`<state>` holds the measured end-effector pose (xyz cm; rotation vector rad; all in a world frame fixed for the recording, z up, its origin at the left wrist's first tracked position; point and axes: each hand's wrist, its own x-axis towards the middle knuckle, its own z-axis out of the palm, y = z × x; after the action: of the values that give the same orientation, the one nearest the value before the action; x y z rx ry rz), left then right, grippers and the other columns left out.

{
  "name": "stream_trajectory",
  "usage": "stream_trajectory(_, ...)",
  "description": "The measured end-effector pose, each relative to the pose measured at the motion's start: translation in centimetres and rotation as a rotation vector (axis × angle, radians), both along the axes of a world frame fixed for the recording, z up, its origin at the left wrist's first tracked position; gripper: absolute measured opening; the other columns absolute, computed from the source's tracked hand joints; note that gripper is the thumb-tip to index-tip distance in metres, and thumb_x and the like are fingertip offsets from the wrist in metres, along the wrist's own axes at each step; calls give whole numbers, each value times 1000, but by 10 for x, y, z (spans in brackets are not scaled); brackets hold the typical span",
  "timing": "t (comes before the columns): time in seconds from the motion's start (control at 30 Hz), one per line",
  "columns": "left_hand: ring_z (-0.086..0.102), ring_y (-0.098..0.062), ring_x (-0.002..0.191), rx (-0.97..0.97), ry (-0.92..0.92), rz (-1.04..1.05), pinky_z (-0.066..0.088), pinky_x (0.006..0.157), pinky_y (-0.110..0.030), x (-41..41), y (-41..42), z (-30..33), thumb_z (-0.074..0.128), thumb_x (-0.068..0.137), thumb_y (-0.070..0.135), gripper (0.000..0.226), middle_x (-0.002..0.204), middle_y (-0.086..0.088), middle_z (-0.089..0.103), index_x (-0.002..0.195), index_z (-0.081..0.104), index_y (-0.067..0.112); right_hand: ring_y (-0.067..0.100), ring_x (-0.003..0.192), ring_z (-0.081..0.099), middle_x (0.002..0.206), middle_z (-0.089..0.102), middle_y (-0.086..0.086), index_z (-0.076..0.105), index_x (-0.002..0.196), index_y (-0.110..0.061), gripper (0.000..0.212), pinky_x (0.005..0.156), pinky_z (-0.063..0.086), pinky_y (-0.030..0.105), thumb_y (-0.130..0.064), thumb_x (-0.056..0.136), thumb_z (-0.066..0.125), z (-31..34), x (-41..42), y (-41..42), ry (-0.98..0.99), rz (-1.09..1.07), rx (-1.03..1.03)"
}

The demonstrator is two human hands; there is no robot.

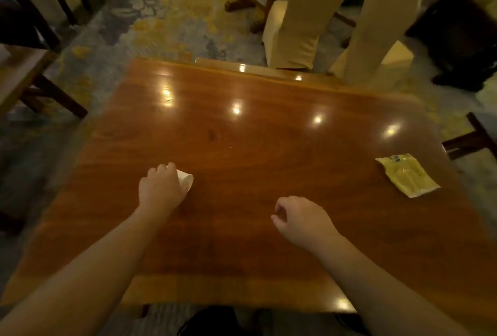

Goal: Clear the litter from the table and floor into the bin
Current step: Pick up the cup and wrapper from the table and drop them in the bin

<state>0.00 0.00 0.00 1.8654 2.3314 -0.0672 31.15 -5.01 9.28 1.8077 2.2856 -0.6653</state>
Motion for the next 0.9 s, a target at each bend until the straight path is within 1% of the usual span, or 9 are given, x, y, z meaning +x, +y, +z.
stream_trajectory(0.07,62,-28,95,15,-100,43,47,60,-34,-8,14,-8,64,85,41,46,112,-9,63,119,51,13,10,87,57,102,60,-7,61,112,-26,22,69,46,21,-43,99,54,-7,1,7,-24,-55,-12)
stream_trajectory(0.17,66,-27,84,50,-158,34,48,53,-30,-11,22,-17,66,85,24,37,110,-11,64,118,52,13,11,89,57,103,61,-6,61,112,-26,23,74,52,25,-43,99,53,-15,10,9,-16,-82,-28)
stream_trajectory(0.33,55,-14,66,135,-228,-120,44,50,-22,20,30,-8,66,87,21,19,99,-2,62,106,62,17,13,86,51,96,54,-7,61,111,-25,24,69,41,27,-44,98,54,-29,46,21,-7,-130,0)
stream_trajectory(0.5,58,-11,71,83,-292,-235,43,53,-18,89,31,16,68,87,25,19,101,3,63,105,63,20,11,86,53,100,59,-7,62,112,-26,26,69,41,26,-46,96,56,-38,105,37,-2,-206,5)
stream_trajectory(0.53,58,-10,73,89,-293,-253,40,54,-17,131,32,18,68,88,27,18,99,4,63,104,63,22,10,86,54,100,61,-7,62,112,-26,25,68,42,25,-45,96,57,-40,145,37,-4,-236,-2)
stream_trajectory(0.6,58,-9,74,75,-319,-255,39,56,-17,162,31,27,67,88,28,17,97,7,62,104,64,23,10,86,57,99,61,-7,63,111,-26,24,68,46,25,-44,95,58,-43,173,46,-25,-247,-2)
stream_trajectory(0.7,57,-9,77,72,-341,-244,42,59,-18,219,30,34,68,87,29,17,95,9,59,103,64,24,13,89,61,101,63,-4,64,112,-25,25,75,56,32,-43,95,59,-45,224,61,-31,-256,4)
stream_trajectory(0.8,59,-10,78,56,-344,-207,49,65,-25,285,28,41,68,88,30,15,94,9,61,101,64,24,16,95,61,106,63,-1,64,115,-23,29,80,58,37,-42,94,60,-51,287,80,-44,-256,23)
stream_trajectory(0.9,55,-6,72,55,-336,-159,39,57,-19,345,24,46,67,88,28,11,88,11,59,97,64,25,24,111,58,119,59,4,59,123,-21,39,89,55,42,-43,92,63,-64,348,99,-85,-241,70)
